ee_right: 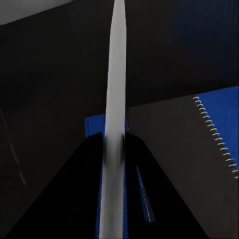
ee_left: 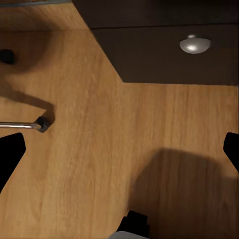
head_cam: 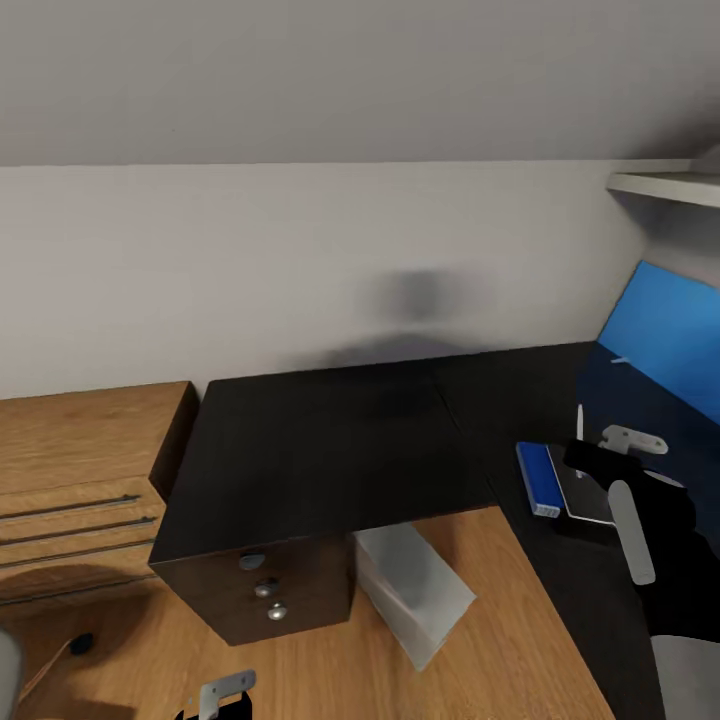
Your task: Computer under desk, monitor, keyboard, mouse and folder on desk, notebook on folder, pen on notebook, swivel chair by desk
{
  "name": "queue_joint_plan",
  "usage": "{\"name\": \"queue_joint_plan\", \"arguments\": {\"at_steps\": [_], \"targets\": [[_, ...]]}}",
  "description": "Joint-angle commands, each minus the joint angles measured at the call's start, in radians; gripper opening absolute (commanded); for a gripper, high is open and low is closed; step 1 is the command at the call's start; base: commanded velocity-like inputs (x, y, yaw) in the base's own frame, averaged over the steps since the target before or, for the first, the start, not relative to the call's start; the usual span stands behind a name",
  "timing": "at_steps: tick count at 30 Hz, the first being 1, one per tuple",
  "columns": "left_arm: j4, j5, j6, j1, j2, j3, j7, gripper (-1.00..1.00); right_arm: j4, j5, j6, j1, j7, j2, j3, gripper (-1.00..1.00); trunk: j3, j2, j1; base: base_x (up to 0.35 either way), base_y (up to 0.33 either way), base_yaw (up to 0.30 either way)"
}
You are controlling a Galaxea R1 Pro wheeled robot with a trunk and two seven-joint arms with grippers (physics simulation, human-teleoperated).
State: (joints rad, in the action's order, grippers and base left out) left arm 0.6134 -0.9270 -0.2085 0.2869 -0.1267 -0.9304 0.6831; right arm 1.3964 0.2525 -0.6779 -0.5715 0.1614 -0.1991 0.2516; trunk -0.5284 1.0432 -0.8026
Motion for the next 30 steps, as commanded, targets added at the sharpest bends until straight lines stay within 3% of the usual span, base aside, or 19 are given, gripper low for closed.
{"name": "queue_joint_plan", "arguments": {"at_steps": [1,7,12,13,17,22,30], "targets": [[0.002,-0.011,-0.006,0.002,-0.001,-0.008,0.006,1.0,0.001,0.012,-0.003,-0.001,0.007,0.0,-0.001,-1.0,-0.001,0.001,0.0,0.0,0.0,-0.297],[0.002,-0.011,-0.006,0.002,-0.001,-0.008,0.006,1.0,0.002,0.012,-0.002,-0.001,0.006,0.0,-0.006,-1.0,-0.001,0.001,0.0,0.0,0.0,-0.234],[0.002,-0.011,-0.006,0.002,-0.001,-0.008,0.007,1.0,0.0,-0.025,0.014,-0.001,0.006,0.002,-0.021,-1.0,-0.001,0.001,0.0,0.0,0.0,-0.021],[0.002,-0.01,-0.006,0.002,0.0,-0.008,0.007,1.0,-0.029,-0.057,0.041,-0.001,0.006,0.002,-0.03,-1.0,-0.001,0.001,0.0,0.0,0.0,-0.005],[0.002,-0.01,-0.006,0.002,0.001,-0.009,0.009,1.0,-0.101,-0.078,0.09,-0.005,0.006,0.002,-0.035,-1.0,-0.001,0.001,0.0,0.0,0.0,-0.002],[0.002,-0.01,-0.006,0.002,0.003,-0.011,0.011,1.0,-0.202,-0.085,0.162,-0.018,0.006,0.002,-0.037,-1.0,-0.001,0.001,0.0,0.0,0.0,0.0],[0.002,-0.01,-0.006,0.002,0.008,-0.011,0.012,1.0,-0.263,-0.089,0.224,-0.037,0.007,0.003,-0.037,-1.0,-0.001,0.001,0.0,0.0,0.0,0.0]]}}
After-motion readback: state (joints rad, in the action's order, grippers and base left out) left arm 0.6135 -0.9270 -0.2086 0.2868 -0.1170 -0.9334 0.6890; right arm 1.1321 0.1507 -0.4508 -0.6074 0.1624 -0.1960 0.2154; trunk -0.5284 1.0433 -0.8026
